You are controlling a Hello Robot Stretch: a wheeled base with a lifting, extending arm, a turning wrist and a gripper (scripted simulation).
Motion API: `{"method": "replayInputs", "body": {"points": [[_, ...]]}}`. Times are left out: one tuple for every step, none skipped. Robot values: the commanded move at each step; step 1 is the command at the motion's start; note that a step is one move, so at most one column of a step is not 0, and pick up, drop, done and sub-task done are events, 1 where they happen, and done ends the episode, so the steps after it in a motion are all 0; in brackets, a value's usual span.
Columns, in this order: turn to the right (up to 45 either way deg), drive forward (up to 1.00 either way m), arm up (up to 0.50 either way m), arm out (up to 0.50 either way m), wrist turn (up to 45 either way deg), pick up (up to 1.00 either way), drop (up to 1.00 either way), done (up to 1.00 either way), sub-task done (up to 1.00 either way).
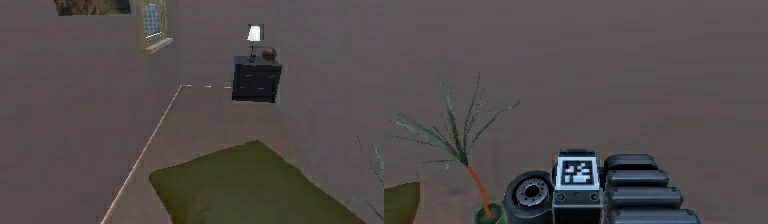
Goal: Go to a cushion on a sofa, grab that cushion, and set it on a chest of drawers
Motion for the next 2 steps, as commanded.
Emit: {"method": "replayInputs", "body": {"points": [[6.0, 0.0, 0.0, 0.0, 0.0, 0.0, 0.0, 0.0, 0.0], [0.0, 0.2, 0.0, 0.0, 0.0, 0.0, 0.0, 0.0, 0.0]]}}
